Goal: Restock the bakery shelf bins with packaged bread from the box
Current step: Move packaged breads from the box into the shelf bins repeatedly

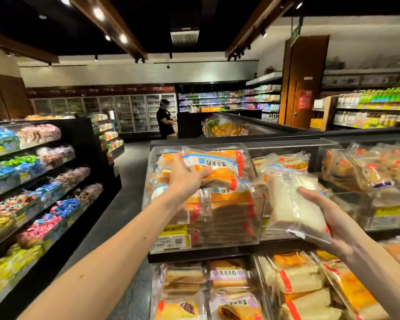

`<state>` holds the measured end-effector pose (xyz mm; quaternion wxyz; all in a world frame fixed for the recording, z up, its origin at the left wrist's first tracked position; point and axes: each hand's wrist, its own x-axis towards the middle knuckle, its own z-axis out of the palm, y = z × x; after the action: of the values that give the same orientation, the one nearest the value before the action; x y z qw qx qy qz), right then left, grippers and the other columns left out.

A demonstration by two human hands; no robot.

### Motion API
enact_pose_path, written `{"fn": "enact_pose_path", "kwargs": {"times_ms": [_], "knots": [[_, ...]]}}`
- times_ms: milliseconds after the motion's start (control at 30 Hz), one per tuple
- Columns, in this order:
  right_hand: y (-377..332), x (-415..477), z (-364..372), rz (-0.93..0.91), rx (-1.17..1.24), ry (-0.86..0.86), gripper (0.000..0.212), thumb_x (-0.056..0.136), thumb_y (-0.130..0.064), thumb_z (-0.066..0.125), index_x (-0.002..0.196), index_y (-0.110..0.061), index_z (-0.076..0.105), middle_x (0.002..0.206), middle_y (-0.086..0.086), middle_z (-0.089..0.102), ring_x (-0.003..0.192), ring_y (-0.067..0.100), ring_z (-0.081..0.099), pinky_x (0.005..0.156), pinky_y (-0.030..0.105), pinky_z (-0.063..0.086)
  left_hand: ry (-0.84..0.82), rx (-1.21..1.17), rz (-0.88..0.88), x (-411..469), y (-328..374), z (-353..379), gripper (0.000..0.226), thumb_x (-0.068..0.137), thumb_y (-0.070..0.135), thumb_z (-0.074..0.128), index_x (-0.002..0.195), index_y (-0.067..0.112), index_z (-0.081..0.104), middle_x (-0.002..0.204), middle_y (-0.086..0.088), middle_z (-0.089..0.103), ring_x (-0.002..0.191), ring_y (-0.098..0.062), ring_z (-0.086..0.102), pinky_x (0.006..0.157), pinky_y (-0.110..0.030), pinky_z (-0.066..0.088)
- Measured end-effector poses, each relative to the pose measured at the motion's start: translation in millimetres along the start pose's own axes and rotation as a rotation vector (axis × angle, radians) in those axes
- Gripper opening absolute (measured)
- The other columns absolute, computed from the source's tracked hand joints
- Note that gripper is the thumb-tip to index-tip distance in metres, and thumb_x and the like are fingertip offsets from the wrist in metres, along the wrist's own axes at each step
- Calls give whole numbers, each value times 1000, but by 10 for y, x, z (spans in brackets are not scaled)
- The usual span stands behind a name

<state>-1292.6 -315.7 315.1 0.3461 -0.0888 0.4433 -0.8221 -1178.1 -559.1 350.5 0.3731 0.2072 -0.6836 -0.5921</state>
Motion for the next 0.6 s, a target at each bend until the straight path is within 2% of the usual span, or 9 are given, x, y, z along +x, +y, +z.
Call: {"fn": "enact_pose_path", "kwargs": {"times_ms": [67, 167, 233, 267, 333, 400, 467, 533, 600], "knots": [[-51, -11, -24, -1, -10, -13, 49, 74, -23, 69, 120, -6, 61, 114, 20, 71, 90, 32, 72, 67, 56, 58, -39, -12, 21, 89, -73, 182, 79, 88, 3, 72, 145, 24, 22, 125, -11, 60, 86, -8, 68, 70, -25, 58], [-92, -39, -36, 10, 1, -59, 43, 76, -21, 67, 115, -5, 62, 108, 22, 73, 82, 34, 74, 65, 57, 58, -67, 76, 69, 167, -172, 399, 94, 85, 6, 77, 150, 32, 14, 144, -10, 47, 118, -22, 60, 89, -33, 56], [-106, -46, -56, 23, 9, -67, 43, 76, -20, 67, 116, -4, 62, 101, 22, 74, 77, 34, 74, 58, 55, 60, -35, 303, 136, 191, -254, 490, 97, 82, 17, 81, 151, 32, 15, 148, -6, 40, 132, -27, 45, 103, -39, 44], [-110, -35, -77, 26, 10, -63, 45, 76, -19, 67, 118, -4, 62, 99, 22, 74, 75, 34, 75, 54, 52, 60, -17, 479, 172, 194, -289, 525, 92, 81, 28, 81, 150, 34, 21, 147, -6, 38, 134, -28, 39, 104, -41, 38], [-115, -23, -111, 26, -4, -54, 53, 74, -19, 70, 125, -5, 60, 99, 22, 74, 75, 34, 75, 52, 46, 60, 51, 871, 252, 197, -353, 561, 73, 81, 52, 74, 142, 35, 38, 147, -9, 31, 137, -31, 28, 107, -45, 31], [-113, -11, -135, 16, -21, -57, 63, 68, -19, 77, 127, -5, 59, 102, 22, 74, 76, 34, 75, 53, 46, 60, 64, 1130, 303, 229, -384, 556, 62, 84, 66, 62, 137, 37, 50, 156, -9, 19, 144, -31, 15, 112, -52, 23], [-107, 9, -161, 16, -38, -68, 80, 52, -18, 90, 126, -5, 60, 106, 22, 73, 80, 35, 75, 57, 49, 61, -4, 1257, 298, 271, -418, 528, 58, 89, 70, 50, 137, 37, 54, 161, -6, 13, 147, -32, 8, 115, -56, 17], [-87, 28, -167, 27, -66, -77, 93, 42, -17, 95, 127, -5, 60, 109, 22, 72, 82, 36, 75, 59, 49, 61, -70, 1339, 275, 296, -452, 492, 61, 92, 72, 39, 140, 37, 52, 161, -6, 14, 146, -33, 8, 115, -58, 18], [-60, 72, -167, 36, -70, -92, 103, 34, -16, 100, 129, -6, 59, 110, 22, 72, 83, 36, 75, 58, 48, 61, -71, 1390, 331, 311, -477, 458, 64, 93, 72, 32, 144, 35, 46, 160, -6, 18, 145, -32, 13, 113, -55, 21]]}}
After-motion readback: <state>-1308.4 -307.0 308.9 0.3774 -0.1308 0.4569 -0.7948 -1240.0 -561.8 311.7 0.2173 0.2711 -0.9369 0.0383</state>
